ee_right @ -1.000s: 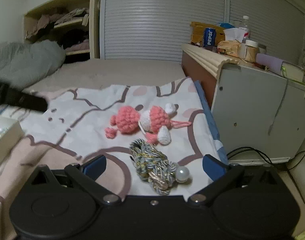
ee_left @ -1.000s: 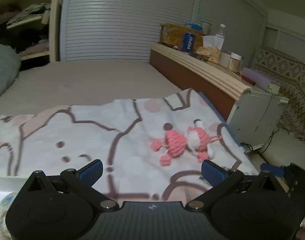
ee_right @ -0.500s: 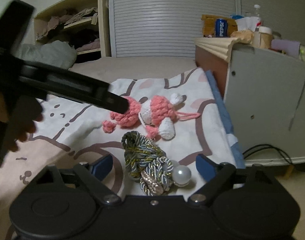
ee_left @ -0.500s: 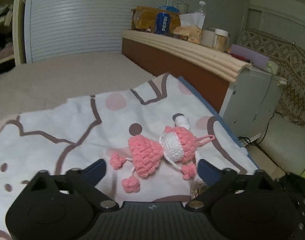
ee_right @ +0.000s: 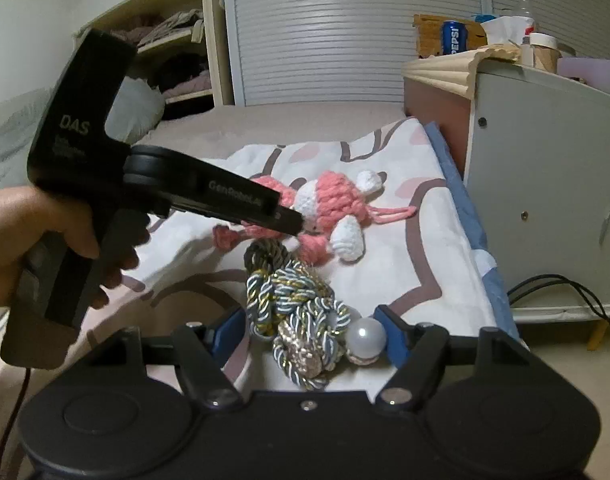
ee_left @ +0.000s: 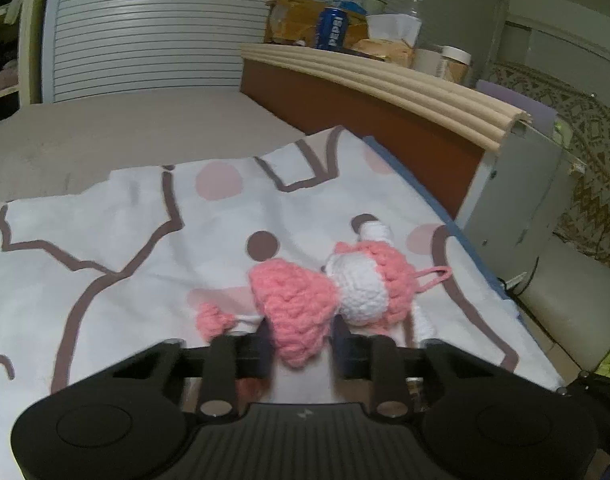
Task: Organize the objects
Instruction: 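Grasp the pink crocheted bunny with the left tool while the right tool grasps the braided cord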
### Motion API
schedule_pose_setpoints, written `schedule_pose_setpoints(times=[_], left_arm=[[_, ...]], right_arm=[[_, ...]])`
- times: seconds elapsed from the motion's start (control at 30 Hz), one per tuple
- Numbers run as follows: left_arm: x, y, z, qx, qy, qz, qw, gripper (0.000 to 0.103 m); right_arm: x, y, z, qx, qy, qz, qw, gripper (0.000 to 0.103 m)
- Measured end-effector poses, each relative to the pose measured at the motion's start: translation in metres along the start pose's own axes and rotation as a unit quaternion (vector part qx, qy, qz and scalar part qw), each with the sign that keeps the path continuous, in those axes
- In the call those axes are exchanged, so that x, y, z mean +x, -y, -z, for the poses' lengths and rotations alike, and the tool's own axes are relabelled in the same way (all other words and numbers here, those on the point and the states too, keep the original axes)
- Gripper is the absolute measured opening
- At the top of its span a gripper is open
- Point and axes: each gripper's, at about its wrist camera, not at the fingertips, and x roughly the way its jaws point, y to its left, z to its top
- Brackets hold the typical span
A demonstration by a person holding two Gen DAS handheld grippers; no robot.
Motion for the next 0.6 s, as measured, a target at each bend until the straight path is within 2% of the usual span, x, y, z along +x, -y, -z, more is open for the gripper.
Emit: schedule_pose_setpoints(times=[0.17,0.43,0.6], left_arm=[[-0.008,0.001,0.004,0.015,0.003,0.008,0.9999,0.024],[-0.038,0.007,0.008,0.004,0.005,0.022,0.9997,0.018],[-0.065,0.006,0.019,0.001,-0.007,0.022,0.9997,0.017]], right_arm=[[0.004,-0.006,-0.005,-0.025,-0.015,0.014,0.999,0.068],[-0.008,-0.014,-0.005,-0.045,-0.024,0.015,0.999,0.053],[-0.019,-0.02,-0.006,-0.045,-0.034,0.014,0.998,0.052]])
